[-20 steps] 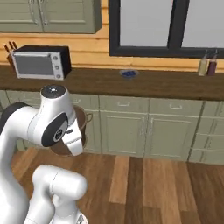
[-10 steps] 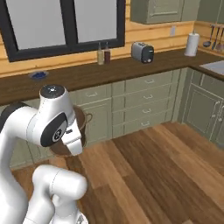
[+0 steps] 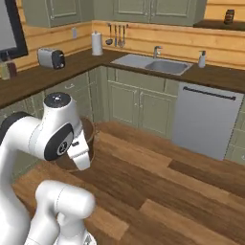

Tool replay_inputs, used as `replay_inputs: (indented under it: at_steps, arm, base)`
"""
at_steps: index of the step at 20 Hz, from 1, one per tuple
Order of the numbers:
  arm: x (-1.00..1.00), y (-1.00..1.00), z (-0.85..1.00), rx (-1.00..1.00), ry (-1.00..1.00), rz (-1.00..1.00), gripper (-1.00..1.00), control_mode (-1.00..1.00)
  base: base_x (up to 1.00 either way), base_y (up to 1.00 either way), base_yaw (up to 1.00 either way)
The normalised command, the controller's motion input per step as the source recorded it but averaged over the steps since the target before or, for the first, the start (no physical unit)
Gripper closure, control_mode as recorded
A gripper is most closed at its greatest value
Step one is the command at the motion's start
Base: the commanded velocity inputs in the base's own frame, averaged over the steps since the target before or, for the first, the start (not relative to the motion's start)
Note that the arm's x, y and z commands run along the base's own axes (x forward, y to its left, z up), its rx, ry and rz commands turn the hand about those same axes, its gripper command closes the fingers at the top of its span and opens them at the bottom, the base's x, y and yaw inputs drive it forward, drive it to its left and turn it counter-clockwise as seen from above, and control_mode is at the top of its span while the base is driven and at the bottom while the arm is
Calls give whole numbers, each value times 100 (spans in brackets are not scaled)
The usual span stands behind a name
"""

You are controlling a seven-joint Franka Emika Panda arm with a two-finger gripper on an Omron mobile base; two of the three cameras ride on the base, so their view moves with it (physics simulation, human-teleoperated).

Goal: Open the cabinet, pick up the bread from the cabinet and place it in the basket. Then move the basket to the dining counter.

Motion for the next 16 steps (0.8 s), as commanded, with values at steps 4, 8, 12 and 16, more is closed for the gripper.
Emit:
replay_inputs:
  at_steps: [4,8,12,16]
  arm:
    - [0,0,0,0,0,0,100,100]
    - [0,0,0,0,0,0,100,100]
    - [0,0,0,0,0,0,100,100]
    - [0,0,0,0,0,0,100,100]
  base:
    - [20,0,-83]
    - [25,0,-82]
    - [25,0,-82]
    - [26,0,-82]
